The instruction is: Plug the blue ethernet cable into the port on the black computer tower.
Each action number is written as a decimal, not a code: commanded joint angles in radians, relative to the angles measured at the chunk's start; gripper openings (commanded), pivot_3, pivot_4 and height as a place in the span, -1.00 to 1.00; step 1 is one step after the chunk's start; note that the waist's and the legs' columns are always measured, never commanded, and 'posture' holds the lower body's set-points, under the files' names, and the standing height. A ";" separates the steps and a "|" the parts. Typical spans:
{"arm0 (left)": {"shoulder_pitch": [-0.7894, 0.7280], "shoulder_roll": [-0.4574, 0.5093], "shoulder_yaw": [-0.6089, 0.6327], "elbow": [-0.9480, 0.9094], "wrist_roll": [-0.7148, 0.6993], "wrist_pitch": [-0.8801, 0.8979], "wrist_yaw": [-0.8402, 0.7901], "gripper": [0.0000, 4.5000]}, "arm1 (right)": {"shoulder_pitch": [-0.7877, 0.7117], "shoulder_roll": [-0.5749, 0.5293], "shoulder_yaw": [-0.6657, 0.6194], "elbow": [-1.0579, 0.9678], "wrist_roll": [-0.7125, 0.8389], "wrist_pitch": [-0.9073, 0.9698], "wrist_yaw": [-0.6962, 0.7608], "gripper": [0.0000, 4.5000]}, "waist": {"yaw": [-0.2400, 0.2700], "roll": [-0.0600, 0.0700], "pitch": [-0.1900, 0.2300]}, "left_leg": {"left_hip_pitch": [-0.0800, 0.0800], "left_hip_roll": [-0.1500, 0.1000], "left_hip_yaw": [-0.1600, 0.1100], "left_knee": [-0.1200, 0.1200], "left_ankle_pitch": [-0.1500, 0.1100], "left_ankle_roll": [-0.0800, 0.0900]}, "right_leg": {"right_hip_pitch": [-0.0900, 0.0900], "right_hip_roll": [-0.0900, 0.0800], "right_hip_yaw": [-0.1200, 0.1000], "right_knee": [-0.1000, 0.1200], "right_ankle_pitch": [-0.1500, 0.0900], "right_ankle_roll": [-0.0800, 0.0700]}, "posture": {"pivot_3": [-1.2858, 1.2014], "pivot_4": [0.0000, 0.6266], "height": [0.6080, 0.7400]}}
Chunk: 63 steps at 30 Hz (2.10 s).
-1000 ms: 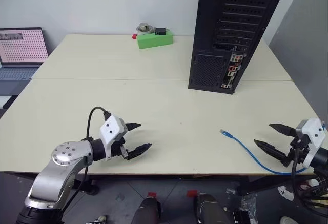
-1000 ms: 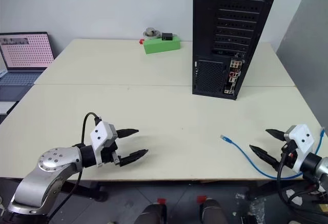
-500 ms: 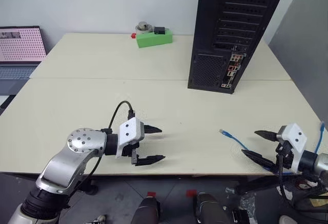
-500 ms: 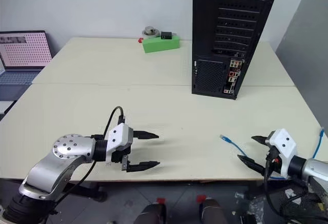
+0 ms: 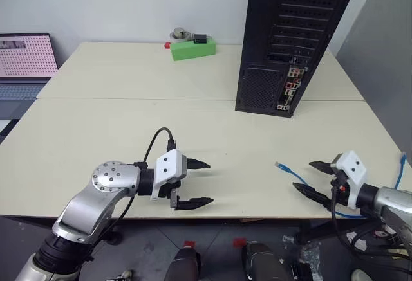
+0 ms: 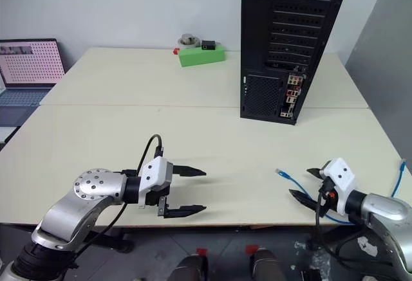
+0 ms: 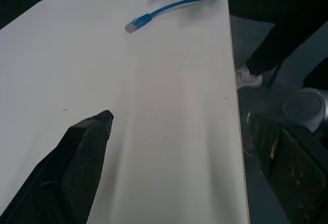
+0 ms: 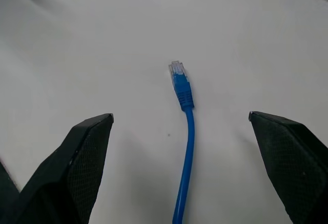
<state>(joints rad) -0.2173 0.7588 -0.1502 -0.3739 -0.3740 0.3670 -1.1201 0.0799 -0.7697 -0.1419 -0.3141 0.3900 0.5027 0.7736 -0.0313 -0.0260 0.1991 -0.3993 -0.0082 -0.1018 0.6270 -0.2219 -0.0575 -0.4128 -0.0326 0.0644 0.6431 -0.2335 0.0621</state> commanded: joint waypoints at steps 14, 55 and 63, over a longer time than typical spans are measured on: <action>-0.144 -0.043 -0.072 0.117 0.043 -0.083 -0.087 1.00 | -0.064 -0.003 0.085 0.127 -0.121 -0.080 0.026 -0.33 | 0.000 0.000 0.000 | 0.002 0.001 0.000 0.001 0.000 0.000 | 0.003 0.003 0.001 0.001 0.000 0.000 | 0.03 -0.52 1.00; -0.363 -0.278 -0.203 0.440 0.255 -0.172 -0.040 -0.11 | -0.377 0.033 0.372 -0.140 -0.167 0.044 0.085 -1.00 | -0.001 0.000 0.000 | 0.001 0.001 -0.003 0.002 0.000 0.000 | 0.002 0.005 0.001 0.002 0.004 0.006 | 0.03 -0.52 1.00; -0.367 -0.296 -0.199 0.454 0.272 -0.189 -0.040 -0.88 | -0.385 0.032 0.380 -0.148 -0.169 0.054 0.093 -1.00 | -0.001 0.000 0.000 | 0.001 0.001 -0.003 0.002 0.000 0.000 | 0.002 0.005 0.001 0.002 0.004 0.006 | 0.03 -0.52 1.00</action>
<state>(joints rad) -0.5620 0.4716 -0.3483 0.0893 -0.1051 0.2030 -1.1663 -0.2890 -0.7372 0.2383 -0.4256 0.2187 0.5587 0.8526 -0.0319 -0.0261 0.1988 -0.3979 -0.0068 -0.1053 0.6289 -0.2218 -0.0575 -0.4104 -0.0275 0.0651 0.6455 -0.2297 0.0678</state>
